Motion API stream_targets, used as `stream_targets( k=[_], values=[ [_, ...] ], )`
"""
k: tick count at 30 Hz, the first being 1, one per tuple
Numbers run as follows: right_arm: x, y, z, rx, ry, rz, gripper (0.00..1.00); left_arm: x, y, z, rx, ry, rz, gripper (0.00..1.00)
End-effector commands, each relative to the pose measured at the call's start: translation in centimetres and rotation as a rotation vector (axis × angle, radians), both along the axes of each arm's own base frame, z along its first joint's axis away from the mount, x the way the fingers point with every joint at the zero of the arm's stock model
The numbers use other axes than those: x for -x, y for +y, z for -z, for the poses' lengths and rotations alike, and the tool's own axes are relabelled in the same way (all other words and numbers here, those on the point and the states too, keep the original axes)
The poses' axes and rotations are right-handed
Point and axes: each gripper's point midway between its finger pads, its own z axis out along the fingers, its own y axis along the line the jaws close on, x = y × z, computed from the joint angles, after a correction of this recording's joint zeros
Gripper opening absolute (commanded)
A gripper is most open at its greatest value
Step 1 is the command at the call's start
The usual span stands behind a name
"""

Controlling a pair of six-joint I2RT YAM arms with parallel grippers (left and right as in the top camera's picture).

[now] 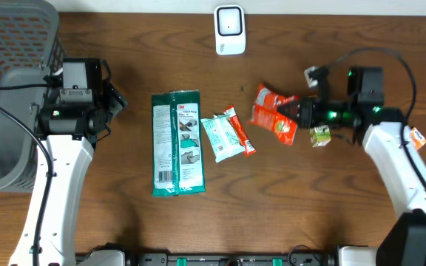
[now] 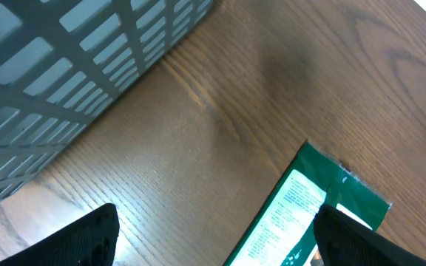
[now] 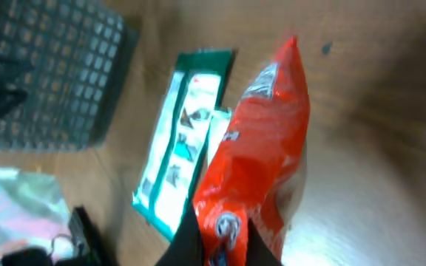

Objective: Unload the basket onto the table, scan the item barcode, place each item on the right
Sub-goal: 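Carry the red snack bag up to the white scanner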

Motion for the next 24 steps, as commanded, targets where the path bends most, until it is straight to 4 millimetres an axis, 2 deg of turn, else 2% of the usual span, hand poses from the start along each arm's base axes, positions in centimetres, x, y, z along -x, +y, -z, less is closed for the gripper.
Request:
stream_targets(
  k=[1, 6, 13, 17, 24],
  values=[
    [-1.3, -1.2, -3.5, 0.199, -0.16, -0.033, 0.01, -0.2, 0.3, -1.2, -0.004, -0.035, -0.019, 0.85],
    [-1.7, -1.6, -5.2, 0.353, -0.209, -0.04, 0.01, -0.2, 0.3, -1.2, -0.004, -0.035, -0.019, 0.85],
    [-1.4, 1.1, -7.3, 0.489, -0.371, -0.196, 0.01, -0.2, 0.3, -1.2, -0.004, -0.035, -0.019, 0.85],
    [-1.8, 1.8, -8.7, 0.571, -0.437, -0.199, 0.01, -0.2, 0.3, -1.2, -0.004, -0.035, -0.019, 0.85],
    [-2.1, 4.5, -13.2, 0.542, -0.532, -0.219, 0.01, -0.2, 0.3, -1.2, -0.004, -0.035, -0.019, 0.85]
  ],
)
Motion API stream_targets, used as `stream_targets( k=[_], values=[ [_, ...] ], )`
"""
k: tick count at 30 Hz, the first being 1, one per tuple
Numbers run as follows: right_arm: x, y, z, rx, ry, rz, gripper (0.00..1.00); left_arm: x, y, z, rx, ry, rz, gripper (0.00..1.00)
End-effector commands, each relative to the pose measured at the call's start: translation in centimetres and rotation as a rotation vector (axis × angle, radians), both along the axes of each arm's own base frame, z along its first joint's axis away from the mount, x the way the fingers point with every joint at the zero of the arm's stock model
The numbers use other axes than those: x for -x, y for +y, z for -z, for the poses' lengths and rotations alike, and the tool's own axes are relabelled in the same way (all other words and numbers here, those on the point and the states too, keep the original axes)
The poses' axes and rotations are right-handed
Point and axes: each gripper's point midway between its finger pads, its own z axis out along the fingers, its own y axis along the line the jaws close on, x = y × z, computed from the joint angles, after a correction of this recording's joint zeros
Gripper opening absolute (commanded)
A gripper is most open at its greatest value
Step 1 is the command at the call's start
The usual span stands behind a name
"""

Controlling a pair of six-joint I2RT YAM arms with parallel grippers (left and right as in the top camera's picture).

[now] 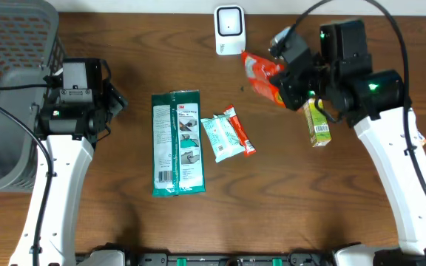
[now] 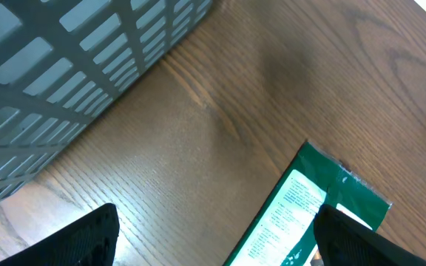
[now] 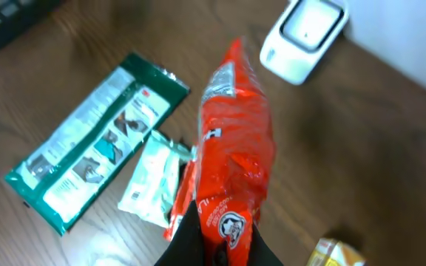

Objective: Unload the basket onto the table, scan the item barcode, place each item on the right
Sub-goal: 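Carry the red snack bag up to the white scanner, then hold the red snack bag in front of the scanner window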

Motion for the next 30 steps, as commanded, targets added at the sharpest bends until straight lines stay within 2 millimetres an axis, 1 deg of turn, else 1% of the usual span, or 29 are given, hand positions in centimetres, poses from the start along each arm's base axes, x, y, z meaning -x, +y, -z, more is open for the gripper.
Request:
stream_targets(
  k=[1, 6, 10, 12, 13, 14, 15, 19, 24, 28, 30],
  values=[
    [-0.7, 0.8, -3.7, 0.001, -0.074, -0.019, 0.01, -0.2, 0.3, -1.2, -0.004, -0.035, -0.019, 0.85],
    [-2.1, 1.3, -5.2, 0.007, -0.055, -0.021, 0.01, -0.2, 0.3, -1.2, -0.004, -0.035, -0.019, 0.85],
    [-4.1, 2.0, -5.2, 0.046, -0.04, -0.011, 0.01, -0.2, 0.3, -1.2, -0.004, -0.034, -0.019, 0.85],
    [-5.1, 2.6, -4.7, 0.079, -0.045, -0.018, 0.01, -0.2, 0.3, -1.2, -0.004, -0.035, -0.019, 0.85],
    [-6.1, 3.0, -4.2, 0.112, -0.057, -0.02, 0.01, -0.2, 0.3, -1.2, -0.004, -0.034, -0.019, 0.85],
    [-6.5, 3.2, -4.0, 0.124, -0.064, -0.021, 0.01, -0.2, 0.3, -1.2, -0.004, -0.035, -0.019, 0.85],
    [-8.2, 3.8, -3.2, 0.17, -0.098, 0.0, 0.01, -0.2, 0.3, -1.2, -0.004, -0.035, -0.019, 0.85],
    [-11.7, 4.4, -1.2, 0.28, -0.177, 0.046, 0.01, -0.2, 0.3, -1.2, -0.004, -0.035, -0.019, 0.85],
    [-15.4, 5.1, 1.5, 0.411, -0.264, 0.065, 0.01, -0.2, 0.3, -1.2, -0.004, -0.035, -0.019, 0.85],
    [-18.4, 5.6, 2.8, 0.465, -0.346, 0.096, 0.01, -0.2, 0.3, -1.2, -0.004, -0.035, -0.019, 0.85],
    [-19.8, 5.9, 2.9, 0.486, -0.398, 0.106, 0.01, -0.2, 0.3, -1.2, -0.004, -0.035, -0.019, 0.85]
  ],
)
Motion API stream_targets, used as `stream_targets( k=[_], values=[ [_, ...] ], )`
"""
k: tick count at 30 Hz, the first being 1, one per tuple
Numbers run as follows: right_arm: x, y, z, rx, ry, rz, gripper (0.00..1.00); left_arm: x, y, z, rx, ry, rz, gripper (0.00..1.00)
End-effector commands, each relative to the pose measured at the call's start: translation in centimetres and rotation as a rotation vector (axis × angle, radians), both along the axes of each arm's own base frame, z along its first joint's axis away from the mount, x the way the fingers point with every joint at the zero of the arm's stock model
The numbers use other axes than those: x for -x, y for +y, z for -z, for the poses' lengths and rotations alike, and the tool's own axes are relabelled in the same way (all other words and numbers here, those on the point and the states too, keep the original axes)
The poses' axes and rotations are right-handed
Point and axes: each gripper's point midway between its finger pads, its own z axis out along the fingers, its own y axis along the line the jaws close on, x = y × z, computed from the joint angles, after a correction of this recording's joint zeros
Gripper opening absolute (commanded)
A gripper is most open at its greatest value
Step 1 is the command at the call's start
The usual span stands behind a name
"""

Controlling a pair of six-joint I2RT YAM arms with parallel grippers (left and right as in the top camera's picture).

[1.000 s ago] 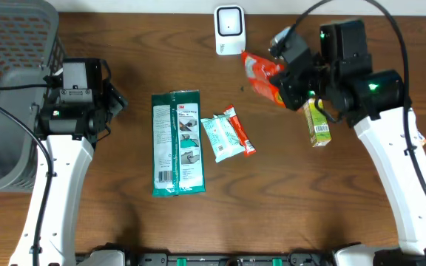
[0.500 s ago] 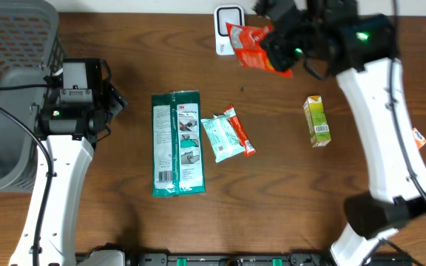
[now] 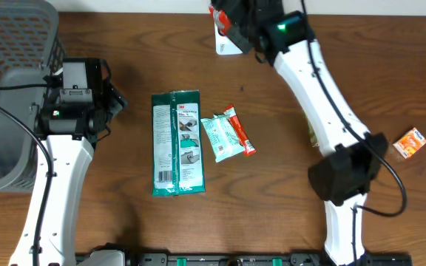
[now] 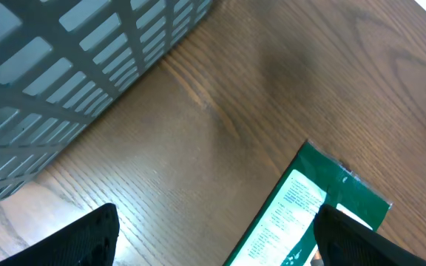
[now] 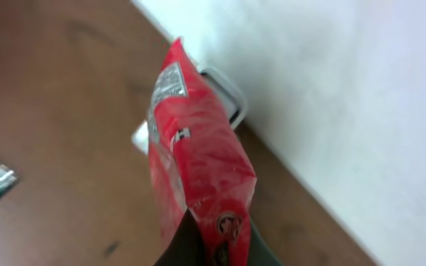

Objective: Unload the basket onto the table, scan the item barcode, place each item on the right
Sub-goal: 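Hold the red snack bag in front of the scanner window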

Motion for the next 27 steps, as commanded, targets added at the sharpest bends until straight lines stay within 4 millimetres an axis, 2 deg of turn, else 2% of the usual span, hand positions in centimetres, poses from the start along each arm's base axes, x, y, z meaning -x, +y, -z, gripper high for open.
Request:
stream_targets(
  k=[1, 2, 7, 11, 15, 17, 20, 27],
  values=[
    [-2.2, -0.4, -0.9, 0.105, -0.118, 0.03, 0.01, -0.2, 0.3, -1.2, -0.004, -0.035, -0.019, 0.85],
    [-3.3, -0.2, -0.7, 0.127, -0.158, 0.023, 0.01, -0.2, 0.3, -1.2, -0.004, -0.035, -0.019, 0.85],
    [-5.8, 0.7, 0.8, 0.199, -0.237, -0.021, 0.01, -0.2, 0.3, -1.2, -0.004, -0.035, -0.019, 0.85],
    [-7.8, 0.8, 3.2, 0.28, -0.289, -0.002, 0.01, -0.2, 0.3, -1.2, -0.004, -0.035, -0.019, 0.85],
    [-8.9, 0.5, 5.6, 0.389, -0.309, 0.015, 0.01, -0.2, 0.3, -1.2, -0.004, -0.035, -0.019, 0.85],
    [-9.0, 0.6, 6.5, 0.422, -0.301, 0.001, 0.01, -0.2, 0.3, -1.2, -0.004, -0.035, -0.019, 0.85],
    [-8.6, 1.0, 6.9, 0.426, -0.285, -0.009, 0.01, -0.2, 0.3, -1.2, -0.004, -0.035, -0.019, 0.85],
    [-7.0, 3.5, 7.7, 0.442, -0.252, -0.065, 0.01, -0.2, 0.3, -1.2, -0.004, -0.035, -0.019, 0.85]
  ],
)
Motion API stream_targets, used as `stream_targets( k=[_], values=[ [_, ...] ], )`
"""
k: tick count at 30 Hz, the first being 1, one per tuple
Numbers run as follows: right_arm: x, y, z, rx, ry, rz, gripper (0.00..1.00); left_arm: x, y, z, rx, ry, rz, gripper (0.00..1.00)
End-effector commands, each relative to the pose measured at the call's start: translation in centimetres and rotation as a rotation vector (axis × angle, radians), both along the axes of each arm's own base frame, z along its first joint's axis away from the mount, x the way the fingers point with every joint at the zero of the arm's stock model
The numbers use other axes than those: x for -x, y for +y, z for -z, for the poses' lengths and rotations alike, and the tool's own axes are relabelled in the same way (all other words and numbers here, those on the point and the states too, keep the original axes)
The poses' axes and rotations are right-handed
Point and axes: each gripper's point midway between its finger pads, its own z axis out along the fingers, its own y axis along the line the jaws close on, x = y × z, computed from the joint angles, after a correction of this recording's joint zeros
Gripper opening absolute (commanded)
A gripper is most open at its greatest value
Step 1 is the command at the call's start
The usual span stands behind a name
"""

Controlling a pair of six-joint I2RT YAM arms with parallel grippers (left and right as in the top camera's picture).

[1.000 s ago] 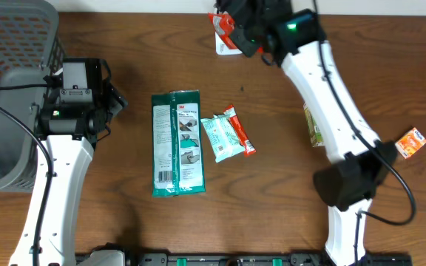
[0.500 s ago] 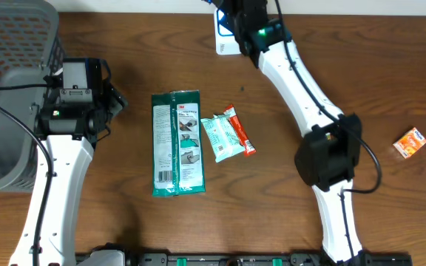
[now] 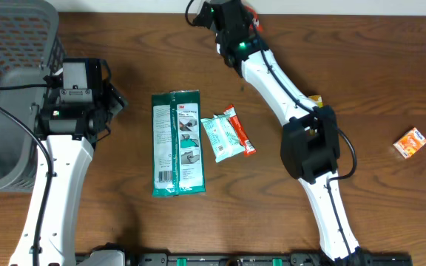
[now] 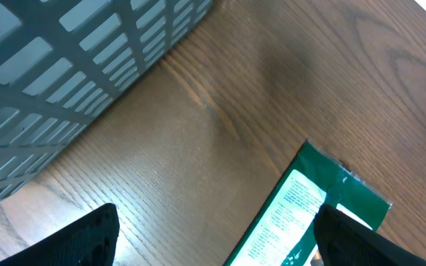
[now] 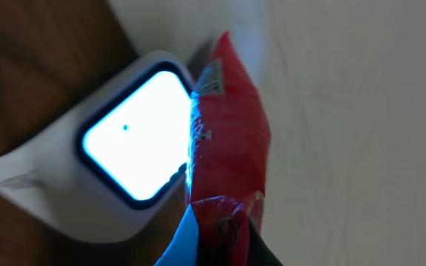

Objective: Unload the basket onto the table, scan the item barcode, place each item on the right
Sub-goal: 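Hold the red snack bag in front of the scanner window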

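Observation:
My right gripper (image 5: 217,238) is shut on the lower end of a red snack packet (image 5: 228,140). The packet stands edge-on right beside the lit window of the white scanner (image 5: 58,193); whether they touch I cannot tell. A small white label patch shows near the packet's top. In the overhead view the right arm reaches to the table's far edge and hides the scanner, and only a sliver of the red packet (image 3: 251,13) shows. My left gripper (image 4: 224,244) hangs open over bare wood, holding nothing.
A long green packet (image 3: 177,144) lies mid-table, with a pale wipes packet (image 3: 222,137) and a thin red stick (image 3: 239,131) beside it. A grey basket (image 3: 6,44) fills the far left. A small orange box (image 3: 410,142) lies at the right.
My right gripper has brought the red packet from a little way off the scanner to right beside its lit window. The arm now covers the scanner from overhead. The left arm has not moved.
My right gripper first held the red packet low over the table's right middle, next to a small yellow-green box. Then the packet was raised and nearer the scanner, then at the far edge above it. Now it stands against the lit window.

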Motion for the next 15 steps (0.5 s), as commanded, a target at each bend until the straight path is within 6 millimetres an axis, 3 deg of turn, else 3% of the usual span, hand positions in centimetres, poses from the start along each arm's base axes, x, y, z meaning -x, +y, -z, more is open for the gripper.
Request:
stream_targets(
  k=[1, 8, 15],
  values=[
    [1.3, 3.2, -1.7, 0.004, -0.023, -0.052, 0.01, -0.2, 0.3, -1.2, -0.004, -0.035, -0.019, 0.85],
    [1.8, 4.9, -2.1, 0.04, -0.037, -0.101, 0.01, -0.2, 0.3, -1.2, -0.004, -0.035, -0.019, 0.85],
    [2.6, 4.5, -1.0, 0.08, 0.012, -0.086, 0.01, -0.2, 0.3, -1.2, -0.004, -0.035, -0.019, 0.85]
  ],
)
